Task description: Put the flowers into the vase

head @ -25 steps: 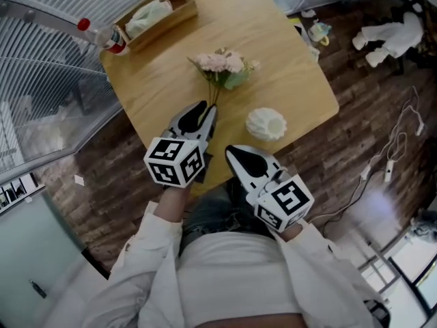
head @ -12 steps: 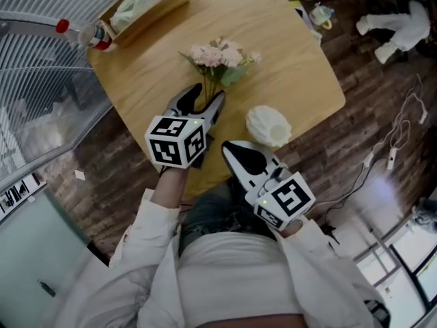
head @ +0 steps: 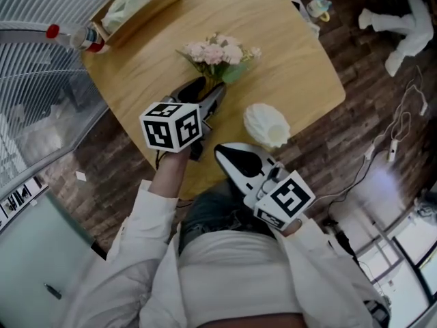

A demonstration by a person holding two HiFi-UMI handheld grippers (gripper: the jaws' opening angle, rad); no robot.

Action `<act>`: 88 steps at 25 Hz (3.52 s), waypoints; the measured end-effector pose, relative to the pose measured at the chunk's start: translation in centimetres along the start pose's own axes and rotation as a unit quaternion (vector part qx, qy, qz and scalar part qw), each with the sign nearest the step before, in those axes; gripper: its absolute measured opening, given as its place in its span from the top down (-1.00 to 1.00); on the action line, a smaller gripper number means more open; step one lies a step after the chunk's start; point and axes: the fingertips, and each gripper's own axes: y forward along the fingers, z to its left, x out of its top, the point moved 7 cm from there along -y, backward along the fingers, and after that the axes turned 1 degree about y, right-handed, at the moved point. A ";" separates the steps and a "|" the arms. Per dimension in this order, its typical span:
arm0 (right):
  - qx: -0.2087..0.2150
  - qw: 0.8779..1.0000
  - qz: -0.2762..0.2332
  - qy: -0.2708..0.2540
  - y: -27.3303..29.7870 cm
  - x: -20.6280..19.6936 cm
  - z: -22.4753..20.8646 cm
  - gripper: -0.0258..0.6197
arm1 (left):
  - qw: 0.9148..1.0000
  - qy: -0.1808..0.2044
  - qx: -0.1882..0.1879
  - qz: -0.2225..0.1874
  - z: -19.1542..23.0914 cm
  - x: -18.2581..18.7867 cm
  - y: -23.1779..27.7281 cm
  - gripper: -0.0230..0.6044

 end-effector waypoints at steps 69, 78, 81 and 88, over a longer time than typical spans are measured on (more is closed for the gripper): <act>-0.069 0.950 -0.169 -0.253 -10.2 17.6 3.9 0.88 | 0.920 0.126 -0.221 -0.297 -19.0 12.6 -15.3 0.75; -0.085 0.950 -0.175 -0.243 -11.6 18.4 2.3 0.88 | 0.887 0.171 -0.273 -0.332 -23.3 16.0 -14.1 0.75; -0.093 0.949 -0.181 -0.241 -12.1 18.8 2.0 0.88 | 0.871 0.183 -0.294 -0.349 -24.3 16.3 -14.0 0.75; -0.112 0.949 -0.186 -0.229 -13.1 18.4 1.1 0.88 | 0.834 0.217 -0.311 -0.401 -25.4 15.8 -13.8 0.75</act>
